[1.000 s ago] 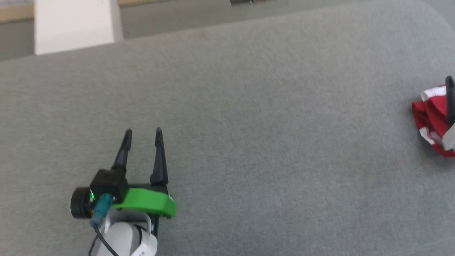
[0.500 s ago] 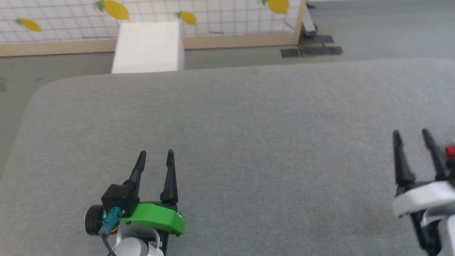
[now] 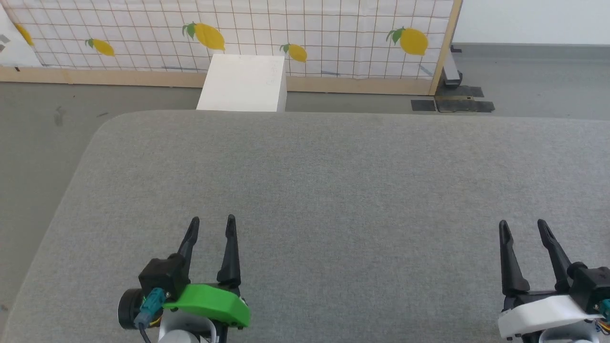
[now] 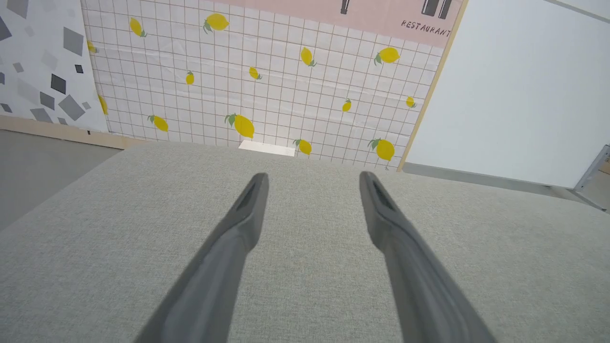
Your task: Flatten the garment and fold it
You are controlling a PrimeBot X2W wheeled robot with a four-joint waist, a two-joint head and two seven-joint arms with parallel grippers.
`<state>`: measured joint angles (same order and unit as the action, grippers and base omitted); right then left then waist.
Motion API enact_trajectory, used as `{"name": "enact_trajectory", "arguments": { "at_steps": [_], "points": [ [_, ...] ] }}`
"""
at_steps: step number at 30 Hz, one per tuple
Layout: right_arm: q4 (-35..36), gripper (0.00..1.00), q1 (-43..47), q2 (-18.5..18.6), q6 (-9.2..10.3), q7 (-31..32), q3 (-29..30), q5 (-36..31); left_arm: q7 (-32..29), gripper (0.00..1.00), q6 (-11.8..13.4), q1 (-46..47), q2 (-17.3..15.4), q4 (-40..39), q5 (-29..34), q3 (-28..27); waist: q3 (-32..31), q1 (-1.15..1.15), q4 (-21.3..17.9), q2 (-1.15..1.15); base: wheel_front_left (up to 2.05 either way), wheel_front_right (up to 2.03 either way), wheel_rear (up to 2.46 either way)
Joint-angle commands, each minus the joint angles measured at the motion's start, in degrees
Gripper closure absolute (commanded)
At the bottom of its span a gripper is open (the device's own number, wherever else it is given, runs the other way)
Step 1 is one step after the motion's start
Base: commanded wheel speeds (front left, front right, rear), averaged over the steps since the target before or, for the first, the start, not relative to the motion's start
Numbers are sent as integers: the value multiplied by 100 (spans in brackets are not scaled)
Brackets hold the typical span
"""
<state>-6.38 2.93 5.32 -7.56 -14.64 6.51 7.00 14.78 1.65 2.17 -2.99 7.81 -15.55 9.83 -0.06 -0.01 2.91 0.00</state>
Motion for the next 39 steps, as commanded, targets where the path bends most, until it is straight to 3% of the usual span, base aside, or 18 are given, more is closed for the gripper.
{"name": "enact_trajectory", "arguments": {
  "at_steps": [1,32,33,39],
  "points": [
    [55,0,80,-36,8,1,23,-39,22,0,14,-72,11,17,-1,6,4,1,-3,0,0,0,0],
    [168,0,186,-169,8,93,-35,-54,22,0,-4,-90,11,120,-87,32,16,1,-47,0,0,0,0],
    [166,100,190,-172,8,94,-35,-50,22,100,-8,-90,11,132,-88,34,12,1,-48,0,0,0,0],
    [154,100,92,-150,-1,106,-38,-44,-12,100,0,-10,-1,112,-63,24,12,1,-50,0,0,0,0]
  ]
}}
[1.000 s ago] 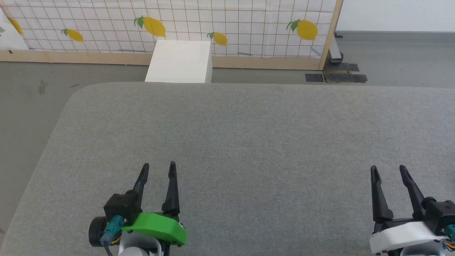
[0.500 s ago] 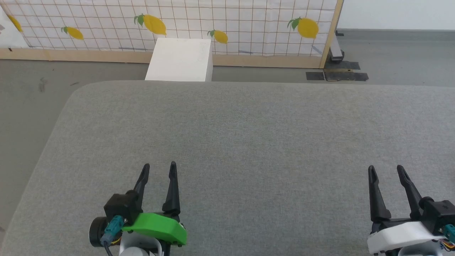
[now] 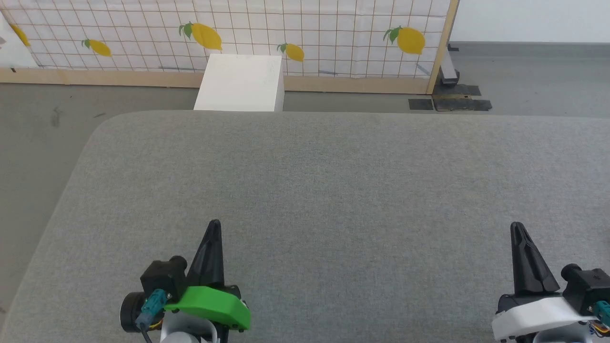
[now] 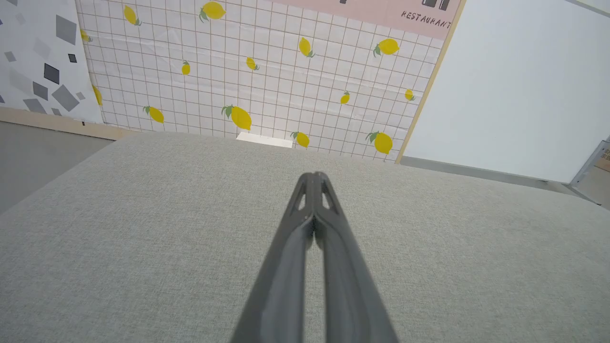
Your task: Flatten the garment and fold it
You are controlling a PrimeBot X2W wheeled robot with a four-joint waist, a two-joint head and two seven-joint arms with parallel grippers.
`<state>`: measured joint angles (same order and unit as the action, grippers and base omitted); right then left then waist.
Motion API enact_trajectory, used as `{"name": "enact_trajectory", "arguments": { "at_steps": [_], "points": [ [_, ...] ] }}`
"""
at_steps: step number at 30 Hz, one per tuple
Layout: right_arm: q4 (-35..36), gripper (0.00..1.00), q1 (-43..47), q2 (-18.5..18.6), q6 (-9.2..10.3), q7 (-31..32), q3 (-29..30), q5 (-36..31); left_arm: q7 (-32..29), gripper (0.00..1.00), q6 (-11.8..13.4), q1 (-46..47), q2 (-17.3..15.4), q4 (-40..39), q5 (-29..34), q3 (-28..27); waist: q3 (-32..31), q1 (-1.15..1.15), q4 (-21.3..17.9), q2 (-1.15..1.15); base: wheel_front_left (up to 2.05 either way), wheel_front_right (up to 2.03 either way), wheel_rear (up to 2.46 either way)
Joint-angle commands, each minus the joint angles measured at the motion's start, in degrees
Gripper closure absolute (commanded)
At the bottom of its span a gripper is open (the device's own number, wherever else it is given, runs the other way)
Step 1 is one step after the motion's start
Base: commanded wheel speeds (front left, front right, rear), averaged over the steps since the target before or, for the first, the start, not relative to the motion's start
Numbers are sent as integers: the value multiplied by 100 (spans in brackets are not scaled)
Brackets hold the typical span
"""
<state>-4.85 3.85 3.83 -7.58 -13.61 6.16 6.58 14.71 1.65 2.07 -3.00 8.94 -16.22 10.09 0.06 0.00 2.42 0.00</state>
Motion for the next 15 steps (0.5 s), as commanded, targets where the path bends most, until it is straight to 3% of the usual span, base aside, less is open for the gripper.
{"name": "enact_trajectory", "arguments": {
  "at_steps": [1,15],
  "points": [
    [0,100,0,0,0,0,-2,0,-1,100,0,0,0,1,0,-2,0,0,0,0,0,0,0],
    [37,100,-29,-7,1,103,-49,-50,-113,100,-13,-16,1,-67,123,-79,-1,0,-20,0,0,0,0]
  ]
}}
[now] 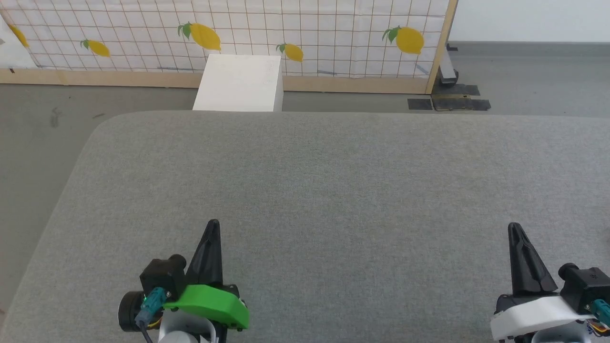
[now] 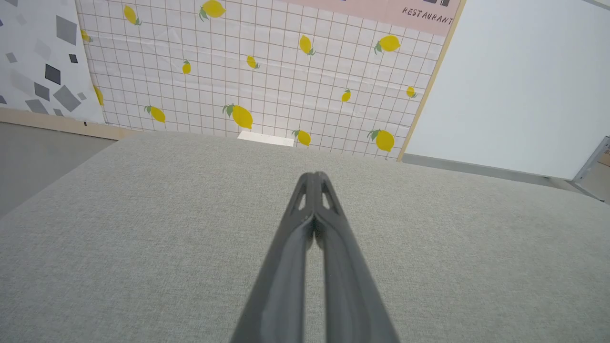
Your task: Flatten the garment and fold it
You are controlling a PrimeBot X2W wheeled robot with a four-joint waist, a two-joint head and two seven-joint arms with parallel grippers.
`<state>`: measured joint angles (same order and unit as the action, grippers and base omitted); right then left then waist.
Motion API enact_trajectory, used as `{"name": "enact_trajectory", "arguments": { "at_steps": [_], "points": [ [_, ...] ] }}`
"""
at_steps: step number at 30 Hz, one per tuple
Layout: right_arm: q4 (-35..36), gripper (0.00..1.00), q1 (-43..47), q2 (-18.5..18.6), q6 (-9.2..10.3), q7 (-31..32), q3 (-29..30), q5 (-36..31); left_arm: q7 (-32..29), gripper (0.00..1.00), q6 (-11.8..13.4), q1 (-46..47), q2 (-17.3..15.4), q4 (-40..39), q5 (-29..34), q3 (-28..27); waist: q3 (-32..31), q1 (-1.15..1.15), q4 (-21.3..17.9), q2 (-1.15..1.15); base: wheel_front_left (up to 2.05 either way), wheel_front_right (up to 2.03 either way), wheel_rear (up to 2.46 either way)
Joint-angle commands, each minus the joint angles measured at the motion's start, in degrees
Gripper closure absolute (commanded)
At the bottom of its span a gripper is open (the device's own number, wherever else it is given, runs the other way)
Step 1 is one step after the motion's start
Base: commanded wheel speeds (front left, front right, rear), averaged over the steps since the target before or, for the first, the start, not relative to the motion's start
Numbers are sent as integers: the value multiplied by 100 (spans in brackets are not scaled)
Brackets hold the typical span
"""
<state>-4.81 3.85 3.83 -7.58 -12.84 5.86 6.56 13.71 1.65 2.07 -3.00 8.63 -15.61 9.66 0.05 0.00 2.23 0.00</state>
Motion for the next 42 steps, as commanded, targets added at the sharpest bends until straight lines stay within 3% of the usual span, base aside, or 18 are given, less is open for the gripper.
{"name": "enact_trajectory", "arguments": {
  "at_steps": [1,42],
  "points": [
    [37,100,-32,-8,1,38,-25,-55,-26,100,-14,-18,1,-44,76,-45,0,0,-3,0,0,0,0],
    [194,100,-157,-39,4,478,-223,-267,-501,100,-67,-85,5,-333,600,-370,-2,0,-81,0,0,0,0]
  ]
}}
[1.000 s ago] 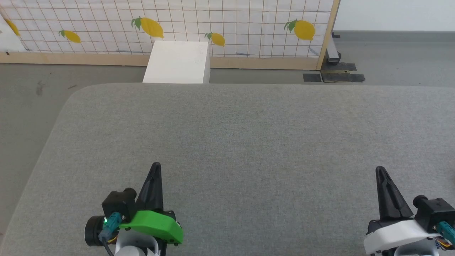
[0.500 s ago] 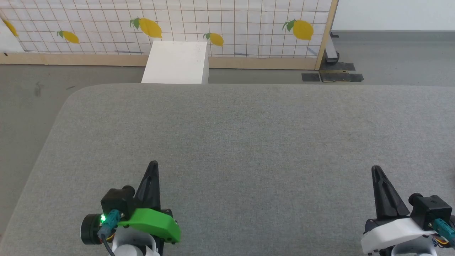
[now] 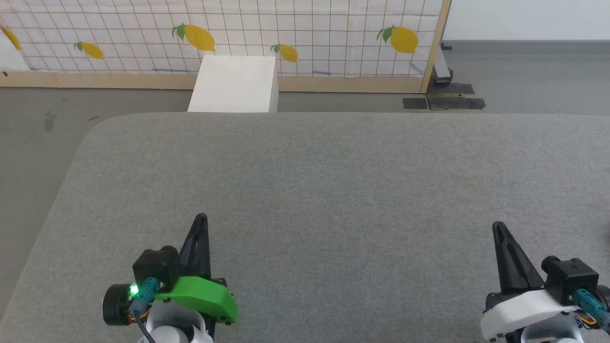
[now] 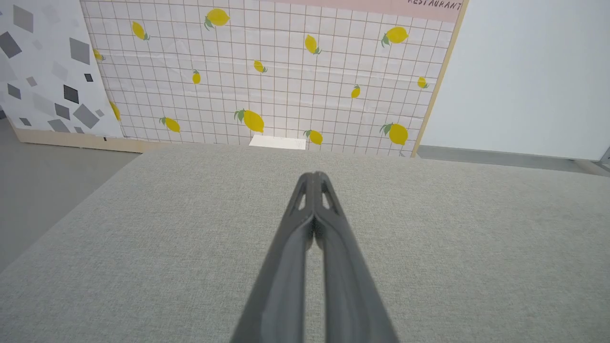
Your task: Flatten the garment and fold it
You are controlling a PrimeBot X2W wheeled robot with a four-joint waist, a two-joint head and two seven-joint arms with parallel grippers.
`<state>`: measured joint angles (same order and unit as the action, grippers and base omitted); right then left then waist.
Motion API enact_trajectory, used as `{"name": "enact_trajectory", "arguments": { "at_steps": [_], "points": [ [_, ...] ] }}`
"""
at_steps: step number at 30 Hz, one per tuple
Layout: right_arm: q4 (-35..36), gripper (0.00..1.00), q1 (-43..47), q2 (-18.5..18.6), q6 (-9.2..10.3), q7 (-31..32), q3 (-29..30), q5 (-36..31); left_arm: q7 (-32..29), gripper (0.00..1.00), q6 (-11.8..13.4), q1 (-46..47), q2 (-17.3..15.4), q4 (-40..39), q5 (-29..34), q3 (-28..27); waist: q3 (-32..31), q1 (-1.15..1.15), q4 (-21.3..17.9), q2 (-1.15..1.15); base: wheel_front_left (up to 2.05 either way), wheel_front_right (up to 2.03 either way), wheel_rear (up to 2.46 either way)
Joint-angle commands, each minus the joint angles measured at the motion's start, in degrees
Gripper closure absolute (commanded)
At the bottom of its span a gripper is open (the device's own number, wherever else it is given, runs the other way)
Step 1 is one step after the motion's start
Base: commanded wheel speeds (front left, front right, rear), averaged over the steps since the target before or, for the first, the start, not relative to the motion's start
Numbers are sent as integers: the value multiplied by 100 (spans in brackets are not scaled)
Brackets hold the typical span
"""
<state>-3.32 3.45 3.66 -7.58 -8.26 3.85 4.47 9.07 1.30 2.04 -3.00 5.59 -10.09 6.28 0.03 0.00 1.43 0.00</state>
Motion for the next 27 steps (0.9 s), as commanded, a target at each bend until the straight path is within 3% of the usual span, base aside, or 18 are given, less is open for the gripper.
{"name": "enact_trajectory", "arguments": {
  "at_steps": [1,27],
  "points": [
    [49,100,-119,-23,4,30,-26,-62,-47,100,-33,-83,5,-35,60,-39,0,0,-2,0,0,0,0],
    [149,100,-199,-43,5,310,-153,-198,-350,100,-68,-126,8,-220,395,-247,-1,0,-52,0,0,0,0]
  ]
}}
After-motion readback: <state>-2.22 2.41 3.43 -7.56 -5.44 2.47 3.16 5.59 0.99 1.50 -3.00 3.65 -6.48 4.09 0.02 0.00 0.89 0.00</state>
